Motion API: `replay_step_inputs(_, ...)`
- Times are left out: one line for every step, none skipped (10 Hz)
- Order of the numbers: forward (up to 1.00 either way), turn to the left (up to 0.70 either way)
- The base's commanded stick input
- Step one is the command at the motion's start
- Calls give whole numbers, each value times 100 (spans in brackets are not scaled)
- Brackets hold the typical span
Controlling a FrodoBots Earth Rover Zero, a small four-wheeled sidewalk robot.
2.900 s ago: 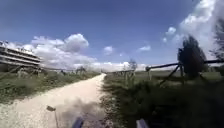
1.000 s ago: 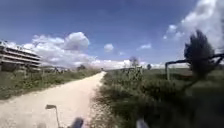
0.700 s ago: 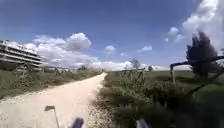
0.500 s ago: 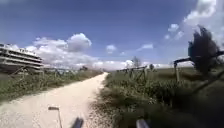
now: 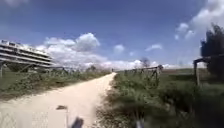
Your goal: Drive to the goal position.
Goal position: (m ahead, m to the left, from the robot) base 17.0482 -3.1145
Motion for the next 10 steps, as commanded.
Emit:
replay_step_inputs(65,5)
replay_step_inputs(65,20)
replay_step_inputs(66,30)
replay_step_inputs(65,0)
replay_step_inputs(69,0)
replay_step_inputs(70,0)
replay_step_inputs(70,0)
replay_step_inputs(70,0)
replay_step_inputs(70,0)
replay_step_inputs(70,0)
